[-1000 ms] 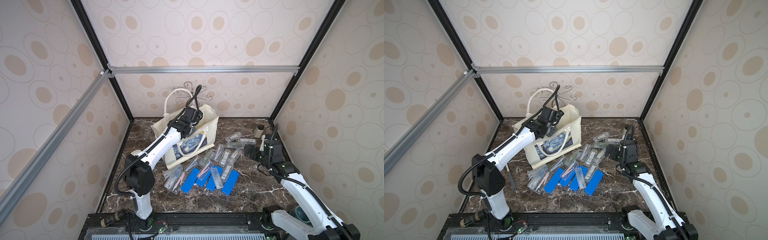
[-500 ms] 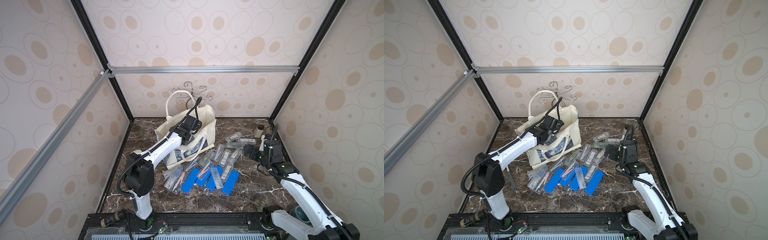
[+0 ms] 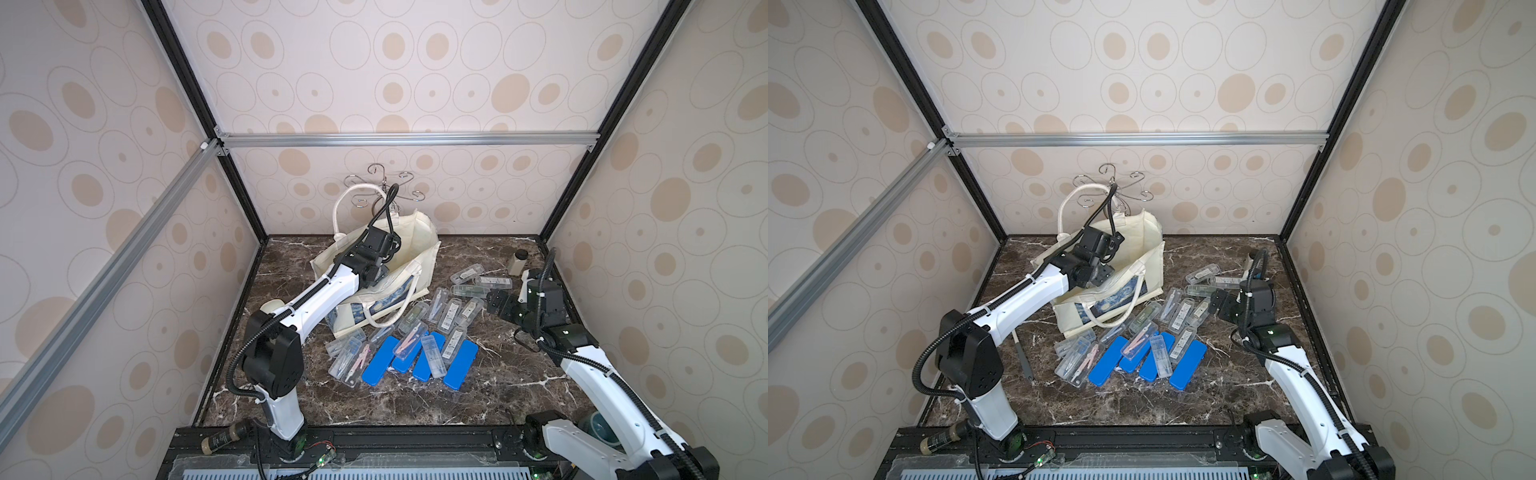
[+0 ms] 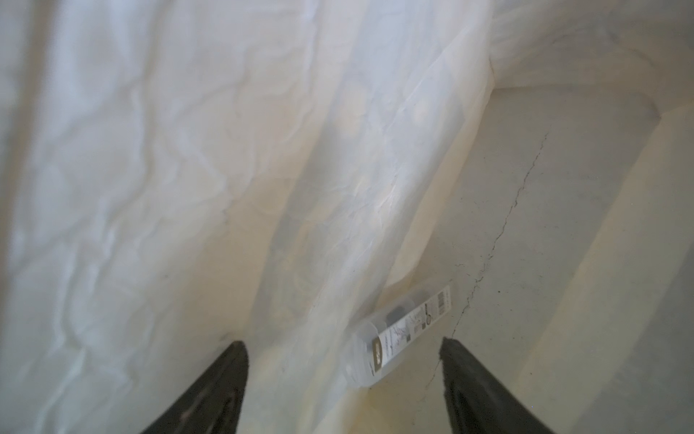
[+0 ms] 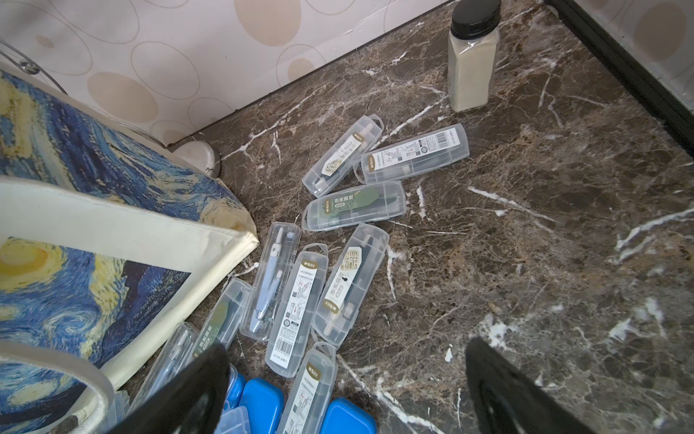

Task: Put the compass set into the canvas bag
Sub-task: Place the compass set in the canvas bag, then pick up the compass set at the center of the board.

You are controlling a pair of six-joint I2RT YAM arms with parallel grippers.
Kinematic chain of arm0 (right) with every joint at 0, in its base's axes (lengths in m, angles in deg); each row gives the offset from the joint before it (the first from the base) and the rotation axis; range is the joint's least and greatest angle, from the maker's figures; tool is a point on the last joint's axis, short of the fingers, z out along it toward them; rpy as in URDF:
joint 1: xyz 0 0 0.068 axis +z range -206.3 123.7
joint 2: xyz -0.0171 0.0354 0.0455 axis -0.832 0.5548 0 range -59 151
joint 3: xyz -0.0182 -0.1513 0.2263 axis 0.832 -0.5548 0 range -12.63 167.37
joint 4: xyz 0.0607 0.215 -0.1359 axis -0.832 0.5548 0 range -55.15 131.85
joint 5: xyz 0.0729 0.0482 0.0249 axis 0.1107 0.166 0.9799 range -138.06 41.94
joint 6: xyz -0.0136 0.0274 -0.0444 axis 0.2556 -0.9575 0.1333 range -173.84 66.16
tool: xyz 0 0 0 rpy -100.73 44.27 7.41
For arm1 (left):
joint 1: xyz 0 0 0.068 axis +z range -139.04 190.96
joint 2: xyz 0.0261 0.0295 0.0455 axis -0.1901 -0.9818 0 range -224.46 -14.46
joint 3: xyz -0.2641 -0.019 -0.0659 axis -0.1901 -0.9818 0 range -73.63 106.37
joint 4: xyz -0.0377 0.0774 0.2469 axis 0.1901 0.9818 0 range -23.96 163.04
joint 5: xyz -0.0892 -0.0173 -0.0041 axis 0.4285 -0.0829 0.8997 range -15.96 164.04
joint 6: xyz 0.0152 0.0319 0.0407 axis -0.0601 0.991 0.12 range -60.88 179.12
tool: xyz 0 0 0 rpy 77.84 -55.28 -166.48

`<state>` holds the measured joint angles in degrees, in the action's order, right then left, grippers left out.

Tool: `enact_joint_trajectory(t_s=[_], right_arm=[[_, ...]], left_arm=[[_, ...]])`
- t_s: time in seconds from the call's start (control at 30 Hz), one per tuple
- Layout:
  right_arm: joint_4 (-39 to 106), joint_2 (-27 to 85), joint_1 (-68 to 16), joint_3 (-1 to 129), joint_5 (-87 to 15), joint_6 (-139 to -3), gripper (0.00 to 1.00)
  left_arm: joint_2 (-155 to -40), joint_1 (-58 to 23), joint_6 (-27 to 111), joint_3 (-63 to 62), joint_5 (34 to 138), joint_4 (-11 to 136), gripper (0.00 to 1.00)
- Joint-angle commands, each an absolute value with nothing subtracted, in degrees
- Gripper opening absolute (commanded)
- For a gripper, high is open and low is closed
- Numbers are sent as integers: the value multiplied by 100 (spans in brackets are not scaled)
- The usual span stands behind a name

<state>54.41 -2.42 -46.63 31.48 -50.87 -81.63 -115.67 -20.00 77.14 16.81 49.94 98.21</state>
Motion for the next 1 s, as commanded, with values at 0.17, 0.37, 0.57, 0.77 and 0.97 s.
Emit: enact_joint_trajectory(t_s=[0.17, 0.37, 0.57, 0.77, 0.97], right_arm=[[5754, 88, -4690, 3407, -5016, -7963, 100], [5889, 414, -4690, 3589, -4763, -7759, 100], [6336, 855, -4689, 3866, -5122, -7744, 100], [6447, 1238, -4690, 3965, -5107, -7851, 100], [6449, 1724, -4690, 4069, -5075, -7869, 99]], left_arm=[[-10739, -1966, 7503, 1744, 5893, 9265, 100], [-10347, -1966, 7368, 1685, 6280, 8912, 100], [-9898, -1970, 6987, 1599, 7430, 8708, 100], [-9264, -2153, 6343, 1039, 8490, 8076, 100], [-9025, -2950, 6058, 569, 8584, 7588, 100]])
